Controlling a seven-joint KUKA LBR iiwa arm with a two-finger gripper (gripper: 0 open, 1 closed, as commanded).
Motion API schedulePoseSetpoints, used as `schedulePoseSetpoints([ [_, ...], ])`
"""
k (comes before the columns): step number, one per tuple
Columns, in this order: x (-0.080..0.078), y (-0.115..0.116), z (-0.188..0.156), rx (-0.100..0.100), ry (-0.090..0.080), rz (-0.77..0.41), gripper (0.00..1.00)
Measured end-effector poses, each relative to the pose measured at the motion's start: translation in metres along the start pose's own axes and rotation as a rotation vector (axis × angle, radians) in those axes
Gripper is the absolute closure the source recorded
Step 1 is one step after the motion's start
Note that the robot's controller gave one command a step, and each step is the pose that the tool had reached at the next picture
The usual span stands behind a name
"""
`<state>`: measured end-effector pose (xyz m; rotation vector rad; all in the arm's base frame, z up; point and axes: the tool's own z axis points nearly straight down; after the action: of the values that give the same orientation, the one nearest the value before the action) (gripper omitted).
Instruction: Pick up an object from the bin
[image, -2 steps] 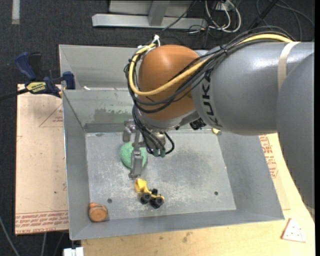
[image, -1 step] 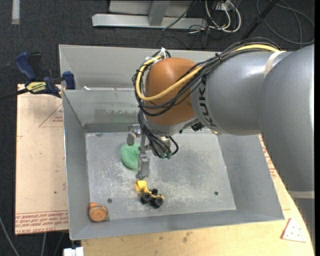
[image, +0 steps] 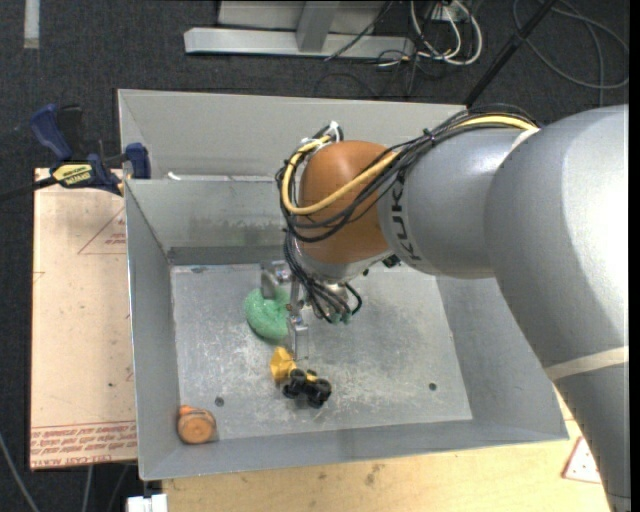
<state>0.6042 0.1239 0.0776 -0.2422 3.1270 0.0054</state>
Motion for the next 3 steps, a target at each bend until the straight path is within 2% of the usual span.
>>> schedulePoseSetpoints([
  [1,0.0,0.004,-0.01,0.001,0.003,0.075,0.0],
  [2,-0.002,0.009,-0.018,0.001,0.0,0.09,0.0],
  [3,-0.014,0.004,0.003,-0.001,-0.01,0.098,1.0],
])
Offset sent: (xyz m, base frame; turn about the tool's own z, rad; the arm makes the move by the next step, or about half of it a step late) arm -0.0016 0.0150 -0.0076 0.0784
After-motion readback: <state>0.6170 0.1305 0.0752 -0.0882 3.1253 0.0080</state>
